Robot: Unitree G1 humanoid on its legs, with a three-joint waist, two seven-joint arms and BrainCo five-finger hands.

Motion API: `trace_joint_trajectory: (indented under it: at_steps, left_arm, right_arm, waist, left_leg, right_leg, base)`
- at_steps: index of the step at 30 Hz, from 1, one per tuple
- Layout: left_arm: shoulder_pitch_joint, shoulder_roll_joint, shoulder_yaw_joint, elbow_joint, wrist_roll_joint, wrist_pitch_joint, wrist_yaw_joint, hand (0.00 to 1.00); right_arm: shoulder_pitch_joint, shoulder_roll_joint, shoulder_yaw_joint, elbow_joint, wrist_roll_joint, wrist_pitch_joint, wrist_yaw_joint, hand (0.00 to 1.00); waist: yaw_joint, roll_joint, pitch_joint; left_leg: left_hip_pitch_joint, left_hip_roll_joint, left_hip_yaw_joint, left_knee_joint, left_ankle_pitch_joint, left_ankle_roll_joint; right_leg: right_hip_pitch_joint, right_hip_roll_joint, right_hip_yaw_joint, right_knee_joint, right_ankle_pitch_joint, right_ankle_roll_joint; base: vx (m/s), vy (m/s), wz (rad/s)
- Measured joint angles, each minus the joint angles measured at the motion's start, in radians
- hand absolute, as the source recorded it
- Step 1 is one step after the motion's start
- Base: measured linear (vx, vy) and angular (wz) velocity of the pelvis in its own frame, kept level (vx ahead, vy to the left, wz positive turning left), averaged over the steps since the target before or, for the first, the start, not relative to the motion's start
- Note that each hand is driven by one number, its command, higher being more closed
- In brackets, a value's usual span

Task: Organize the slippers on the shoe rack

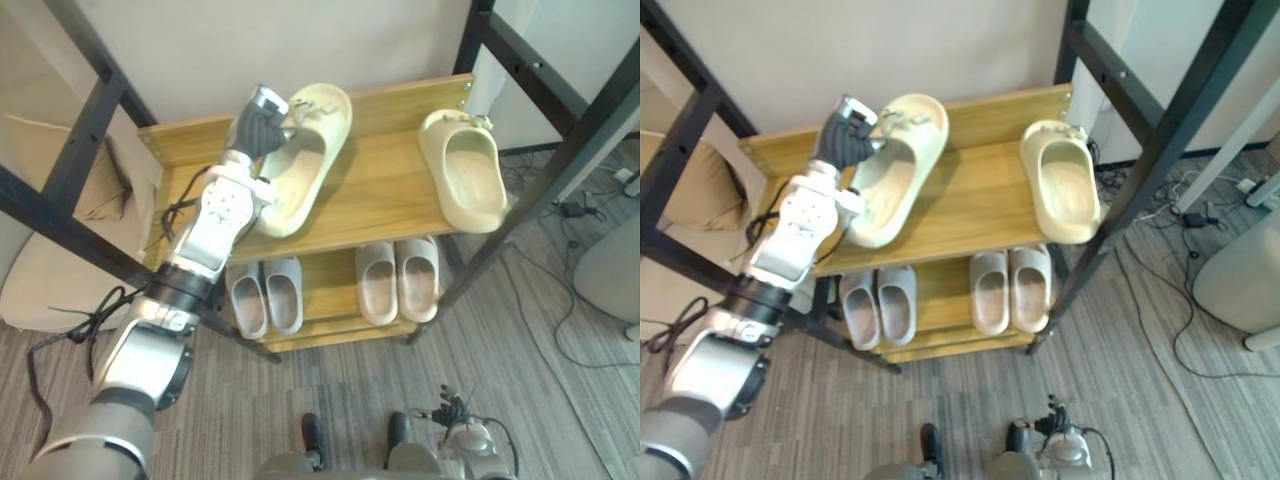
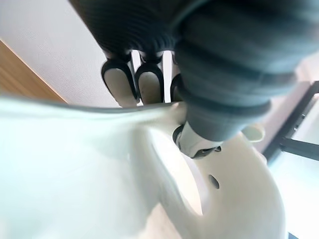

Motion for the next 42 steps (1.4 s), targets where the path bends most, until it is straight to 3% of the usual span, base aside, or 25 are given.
trace_joint_trajectory:
  at_steps: [14, 30, 31, 42]
  left_arm:
    - [-0.051, -0.034, -0.009, 0.072, -0.018, 0.001, 0.0, 1.0]
    - [-0.052, -0.062, -0.009, 0.142, -0.058, 0.003, 0.0, 1.0]
    - [-0.056, -0.062, -0.009, 0.157, -0.06, 0.003, 0.0, 0.0]
    - [-0.085, -0.062, 0.014, 0.178, -0.077, 0.003, 0.003, 0.0]
  right_arm:
    - [-0.002, -0.002, -0.002, 0.0, 0.001, 0.0, -0.007, 0.0]
    - [-0.006, -0.003, -0.02, -0.001, 0.002, 0.001, -0.009, 0.0]
    - [-0.006, -0.003, -0.02, -0.001, 0.002, 0.0, -0.009, 0.0]
    - [-0.012, -0.007, -0.023, -0.003, 0.002, 0.0, -0.015, 0.0]
  waist:
    - [-0.028, 0.015, 0.007]
    - [-0.038, 0.026, 0.013]
    - [-0.038, 0.026, 0.013]
    - [-0.043, 0.028, 0.046]
  left_leg:
    - [-0.018, 0.0, 0.017, 0.0, 0.0, 0.0]
    - [-0.053, -0.002, 0.02, 0.0, 0.0, 0.0]
    - [-0.053, -0.002, 0.02, 0.0, 0.0, 0.0]
    - [-0.054, -0.001, 0.035, 0.0, -0.001, 0.0]
  right_leg:
    - [-0.029, 0.0, 0.016, 0.001, 0.007, -0.001]
    - [-0.069, 0.0, 0.031, 0.002, 0.011, -0.001]
    - [-0.07, 0.0, 0.033, 0.002, 0.011, -0.001]
    - [-0.08, 0.0, 0.049, 0.003, 0.017, 0.0]
  base:
    - [0.01, 0.006, -0.04]
    - [0.01, 0.002, -0.01]
    - [0.0, 0.0, 0.0]
    - [0.0, 0.007, -0.05]
